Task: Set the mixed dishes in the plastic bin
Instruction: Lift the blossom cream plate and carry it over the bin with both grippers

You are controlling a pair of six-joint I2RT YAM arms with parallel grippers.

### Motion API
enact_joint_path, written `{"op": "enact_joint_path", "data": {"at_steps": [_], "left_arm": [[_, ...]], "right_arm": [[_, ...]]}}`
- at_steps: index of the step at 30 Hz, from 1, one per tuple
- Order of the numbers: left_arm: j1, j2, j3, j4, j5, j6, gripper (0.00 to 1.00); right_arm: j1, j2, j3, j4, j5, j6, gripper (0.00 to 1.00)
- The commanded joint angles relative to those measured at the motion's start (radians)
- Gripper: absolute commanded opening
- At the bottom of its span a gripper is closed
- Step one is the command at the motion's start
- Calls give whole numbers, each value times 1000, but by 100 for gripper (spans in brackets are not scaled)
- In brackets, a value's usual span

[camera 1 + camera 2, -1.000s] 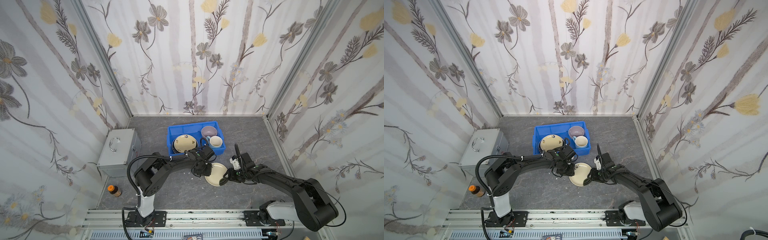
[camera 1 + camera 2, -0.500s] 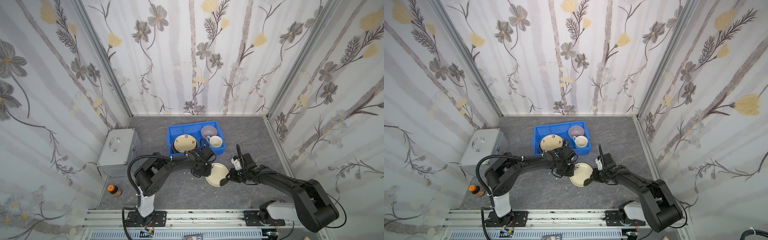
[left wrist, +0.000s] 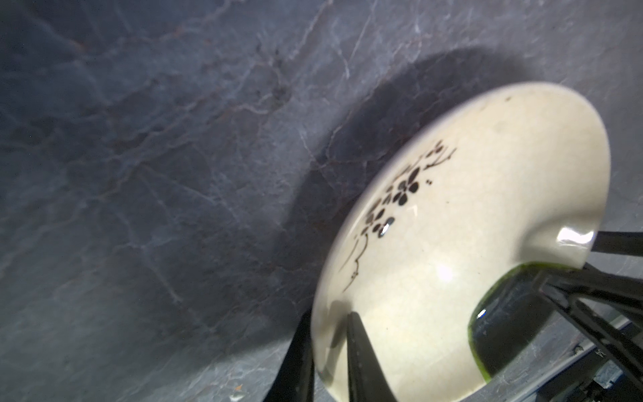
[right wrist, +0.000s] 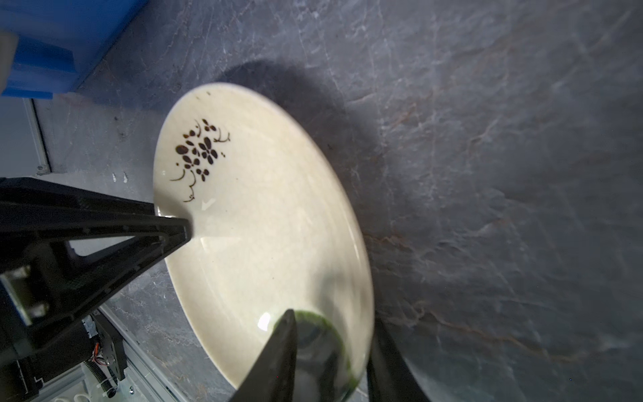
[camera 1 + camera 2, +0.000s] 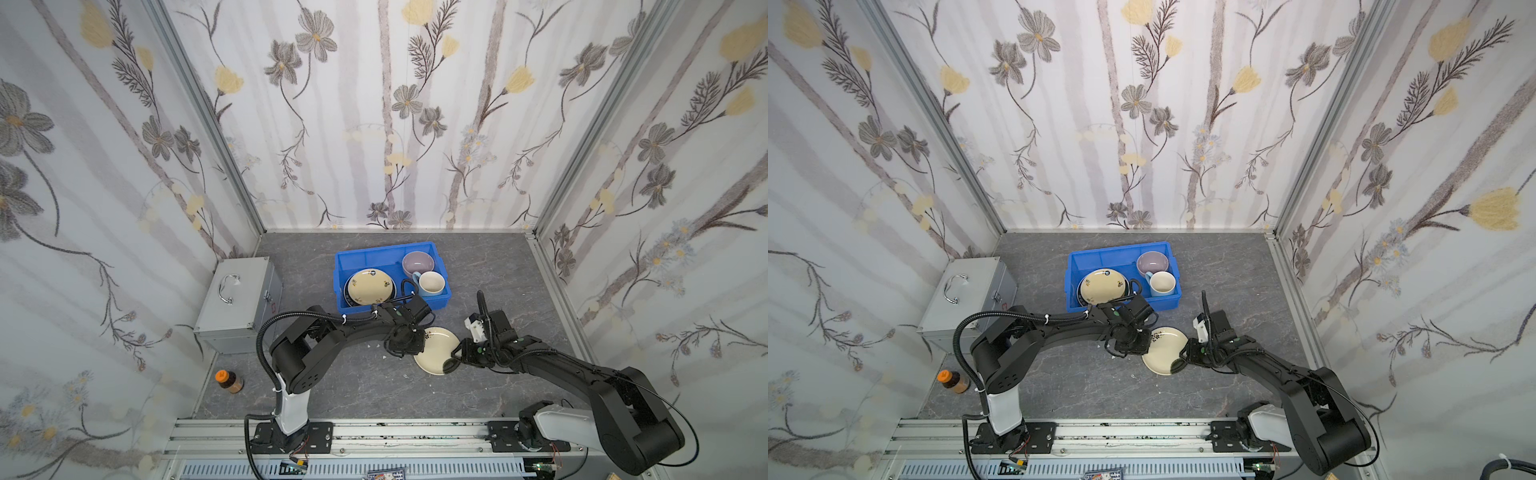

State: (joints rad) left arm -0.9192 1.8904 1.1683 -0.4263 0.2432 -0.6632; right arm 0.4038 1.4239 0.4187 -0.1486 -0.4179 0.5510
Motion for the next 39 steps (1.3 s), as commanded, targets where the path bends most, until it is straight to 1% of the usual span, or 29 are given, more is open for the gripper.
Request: {"op": "enact_joint_path", "data": {"at_steps": [1,3,5,10,13,15,16,17,18,21,23,24,29,32,36,39], "left_arm": [[-12,5,-12,59,49,-1,16],[-14,6,-17,61,50,-3,16],[-16,8,-19,67,52,-4,16],[-23,17,-12,73,57,-6,16],[-23,9,-10,64,51,-4,16],[-23,-2,-7,48,43,0,18],[-23,-11,-4,35,34,3,22],[-23,-17,-2,21,27,7,27],[-23,-29,3,2,15,13,36],[-22,-68,12,-52,-14,32,68],[-20,-100,17,-86,-34,44,94],[-17,-118,19,-105,-42,50,100],[9,-234,18,-193,-106,63,100],[45,-326,15,-250,-151,64,100],[116,-489,3,-320,-211,59,100],[194,-624,-21,-358,-240,47,100]], "right_arm": [[1,31,-33,54,-12,12,36],[0,42,-44,76,-26,19,36],[0,49,-52,93,-36,23,33],[0,27,-44,79,-50,23,18],[0,-25,-33,30,-39,18,15],[-1,-67,-22,-13,-26,11,14],[-2,-90,-11,-39,-21,6,14],[-2,-108,1,-63,-18,2,13],[-2,-130,14,-89,-14,-2,13],[-3,-182,64,-161,-8,-11,13],[-3,-210,97,-196,-9,-13,13],[-3,-222,117,-214,-12,-15,14],[-4,-241,203,-277,-17,-23,13],[-2,-231,260,-291,-32,-20,13],[6,-183,401,-323,-51,-24,13],[19,-118,527,-346,-53,-41,13]]}}
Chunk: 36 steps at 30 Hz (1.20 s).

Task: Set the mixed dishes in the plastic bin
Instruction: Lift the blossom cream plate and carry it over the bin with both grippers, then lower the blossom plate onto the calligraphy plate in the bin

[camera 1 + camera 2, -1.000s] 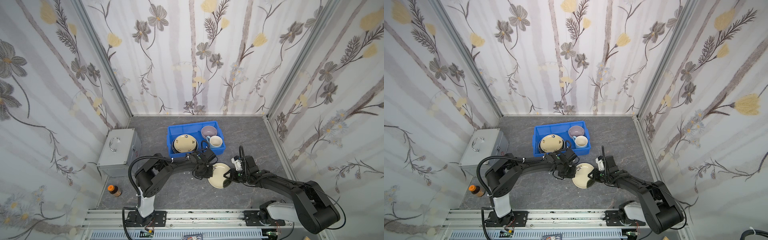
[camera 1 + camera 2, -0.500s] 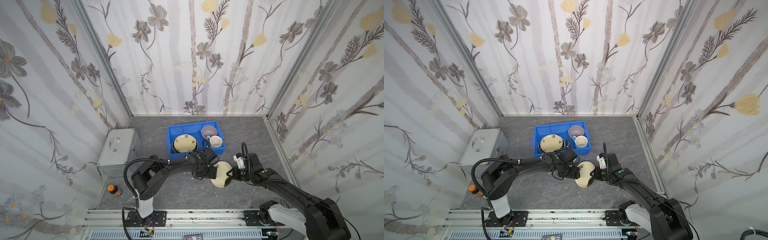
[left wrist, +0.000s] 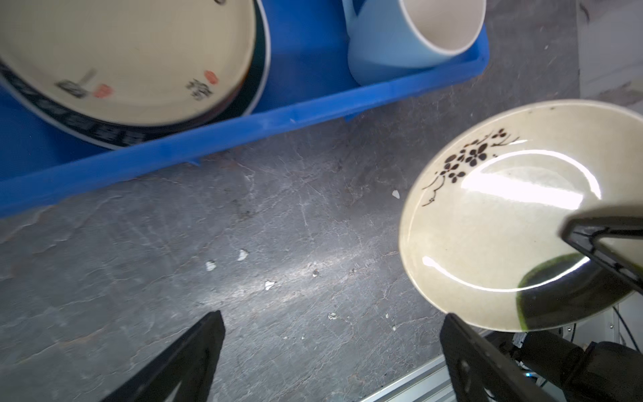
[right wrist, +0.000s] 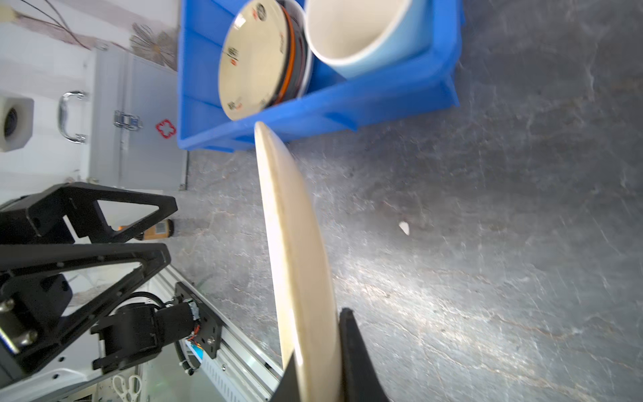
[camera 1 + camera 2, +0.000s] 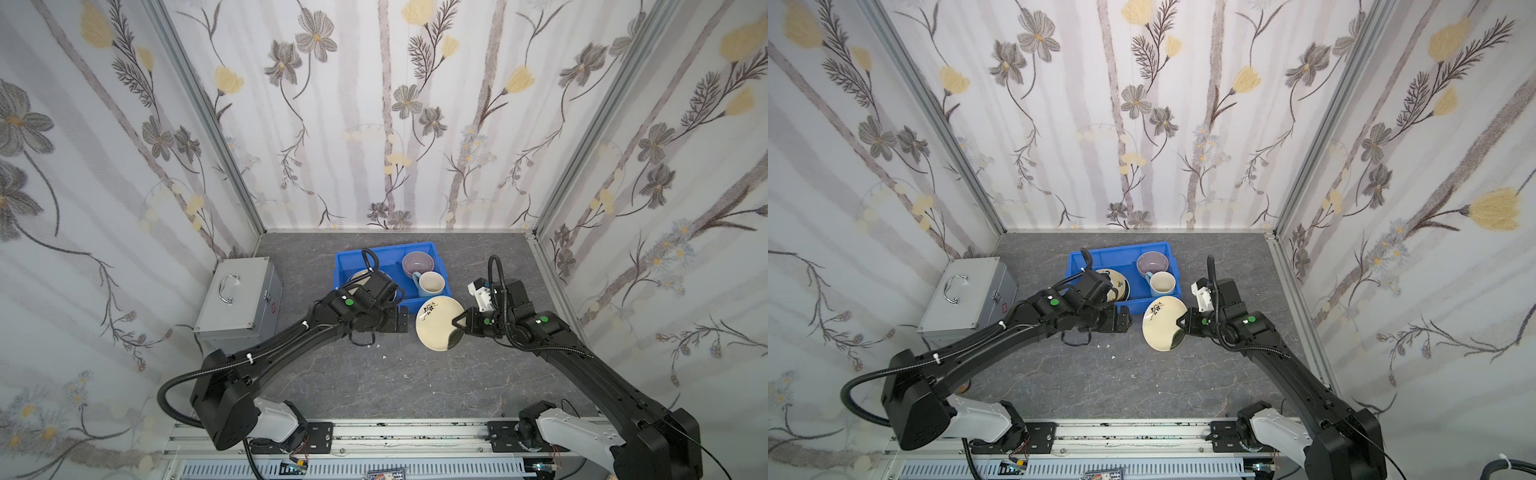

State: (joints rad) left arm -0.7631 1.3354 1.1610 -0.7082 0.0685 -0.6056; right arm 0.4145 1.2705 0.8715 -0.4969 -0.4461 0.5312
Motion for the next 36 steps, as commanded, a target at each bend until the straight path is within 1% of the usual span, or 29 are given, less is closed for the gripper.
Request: {"op": "enact_joint_path", "data": {"at_steps": [1,4,6,8,11,17,20,23,28,31,36], "left_arm": [[76,-129,-26,-82,-63,-14,100],[200,-236,-48,-103,-35,0,100],[279,-253,-38,-124,-4,39,100],[352,-228,-7,-143,27,83,100],[426,-160,44,-133,73,130,100],[522,-37,117,-81,152,177,100],[558,1,122,-65,181,190,100],[588,32,123,-53,207,203,100],[622,77,128,-28,237,213,100],[633,109,153,-31,254,219,100],[637,151,187,-50,269,230,100]], "right_arm": [[15,67,113,-6,-23,-29,13],[41,182,262,-15,-20,-44,13],[61,274,362,-11,-23,-49,13],[85,401,480,-21,-25,-54,13],[117,573,661,-48,-31,-66,13],[145,912,1031,-161,-47,-91,13],[145,1053,1172,-198,-61,-91,13],[148,1167,1267,-212,-87,-87,13],[153,1285,1335,-166,-136,-50,13],[154,1322,1355,-143,-159,-26,14],[153,1337,1356,-135,-170,-16,14]]}}
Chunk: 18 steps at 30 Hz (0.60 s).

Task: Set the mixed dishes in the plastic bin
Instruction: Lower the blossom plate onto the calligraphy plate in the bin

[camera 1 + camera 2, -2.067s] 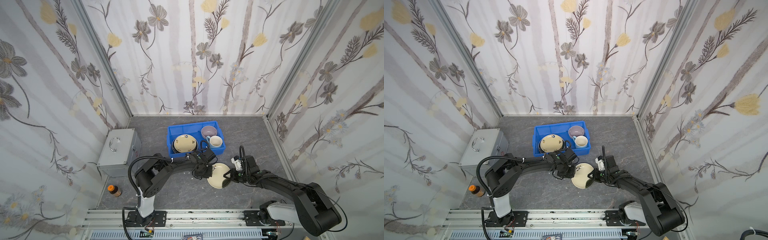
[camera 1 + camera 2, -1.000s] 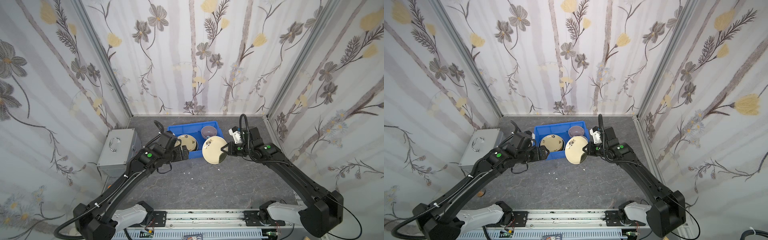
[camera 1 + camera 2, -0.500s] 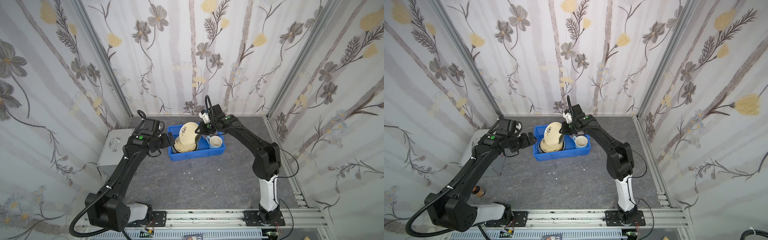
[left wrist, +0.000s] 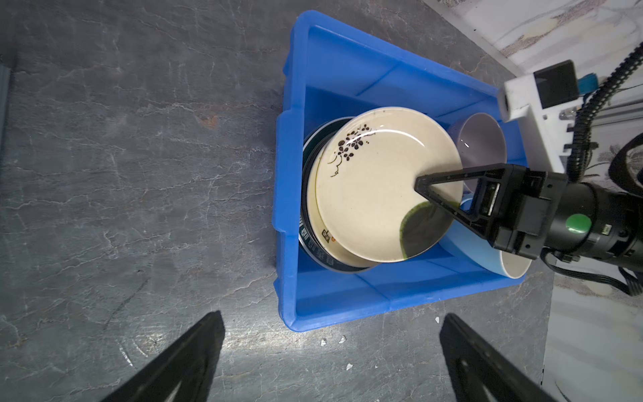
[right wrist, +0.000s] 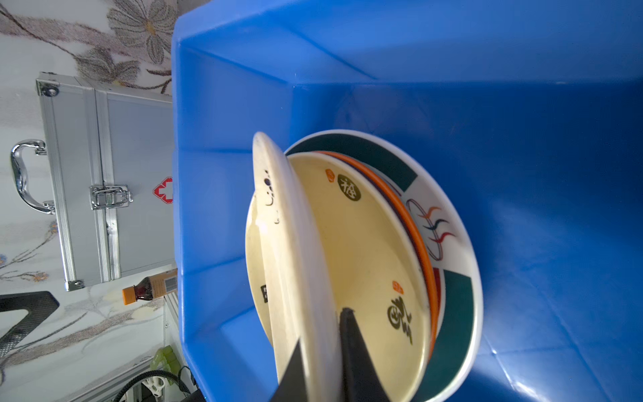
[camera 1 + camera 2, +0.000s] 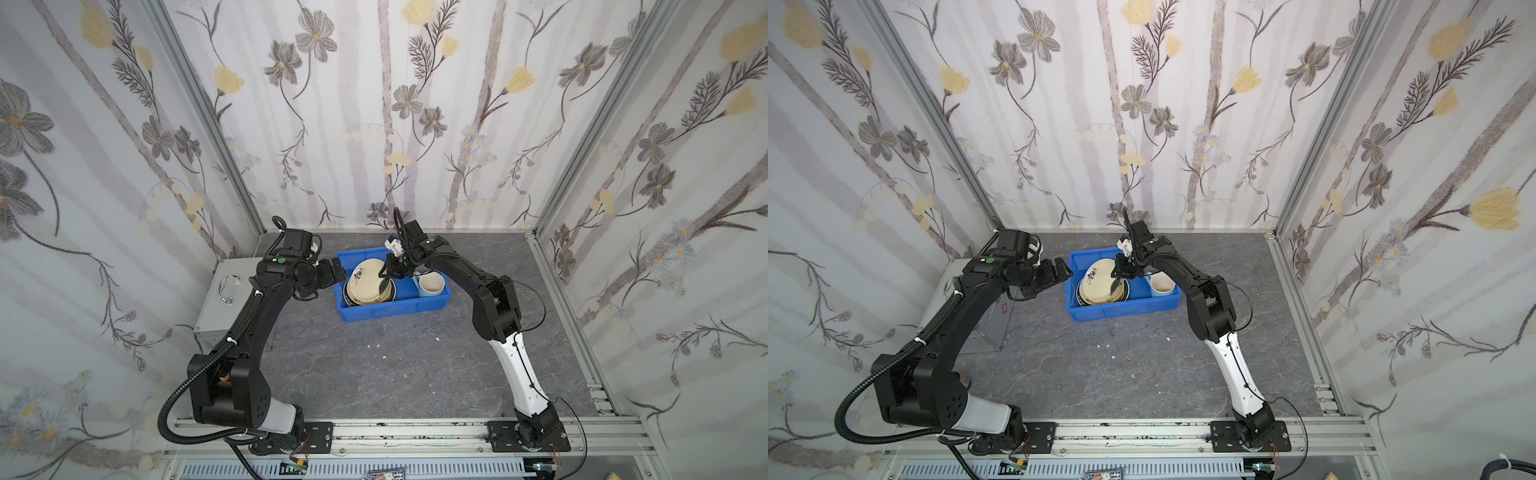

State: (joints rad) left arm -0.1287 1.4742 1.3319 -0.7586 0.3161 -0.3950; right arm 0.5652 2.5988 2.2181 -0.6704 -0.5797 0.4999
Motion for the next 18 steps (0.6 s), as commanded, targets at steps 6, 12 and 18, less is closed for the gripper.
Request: {"op": "enact_joint_path", "data": {"at_steps": [6,12,18], "left_arm": [[3,27,7,-2,34,18,100],[4,14,-24,25,44,-2,100],[4,-10,-63,49,52,-24,100]], "right_arm": [[4,14,9,20,-39,7,16],[4,1,9,-14,-13,-19,34],[2,-12,9,-68,33,-60,42]]}}
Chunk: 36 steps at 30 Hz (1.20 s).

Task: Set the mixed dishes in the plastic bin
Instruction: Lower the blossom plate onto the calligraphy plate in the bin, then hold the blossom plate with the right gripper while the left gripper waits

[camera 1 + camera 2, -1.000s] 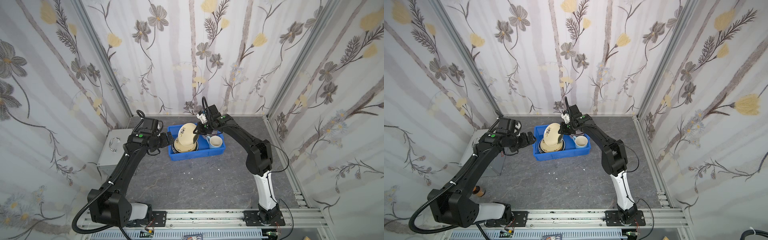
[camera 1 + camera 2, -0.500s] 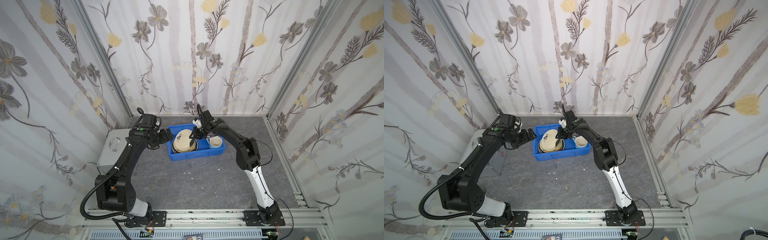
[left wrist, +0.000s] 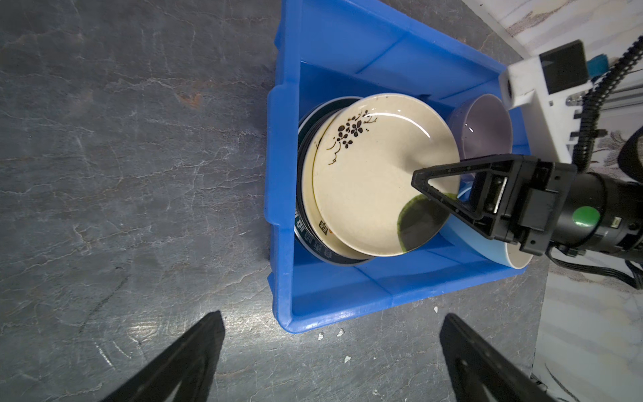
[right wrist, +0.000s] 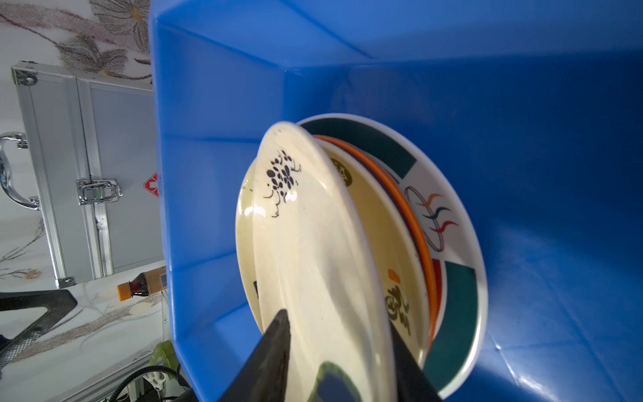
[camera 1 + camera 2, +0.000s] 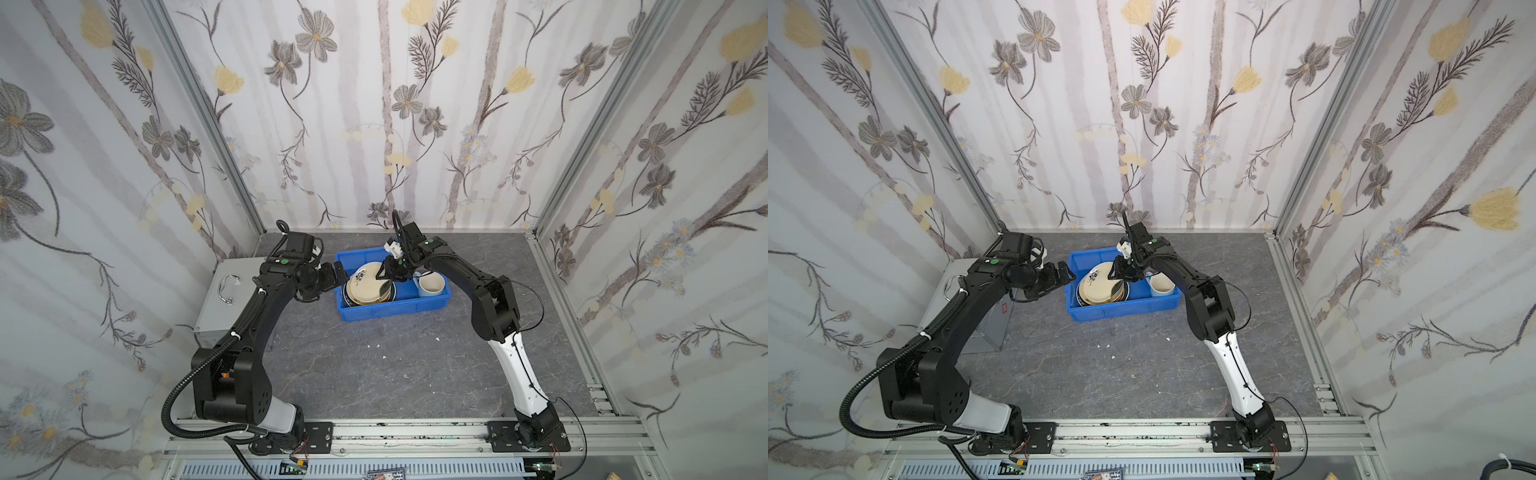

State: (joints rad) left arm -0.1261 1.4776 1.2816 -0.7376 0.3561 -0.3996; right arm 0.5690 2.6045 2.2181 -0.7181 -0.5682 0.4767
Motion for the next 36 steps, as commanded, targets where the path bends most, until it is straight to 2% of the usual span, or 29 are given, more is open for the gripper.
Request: {"op": "enact_joint_path", "data": {"at_steps": [1,12,27,36], "left_arm": [[2,-17,-19,30,13,-22,100],[0,-64,-76,55,8,-49,100],[0,-60,-71,58,14,-50,100],[0,-76,-80,46,4,-38,100]], "right_arm": [[-2,-19,9,-28,27,-42,43],[-1,-29,8,-84,65,-89,45],[-3,-45,8,-134,125,-123,45],[-1,-46,5,-138,142,-119,41]]}}
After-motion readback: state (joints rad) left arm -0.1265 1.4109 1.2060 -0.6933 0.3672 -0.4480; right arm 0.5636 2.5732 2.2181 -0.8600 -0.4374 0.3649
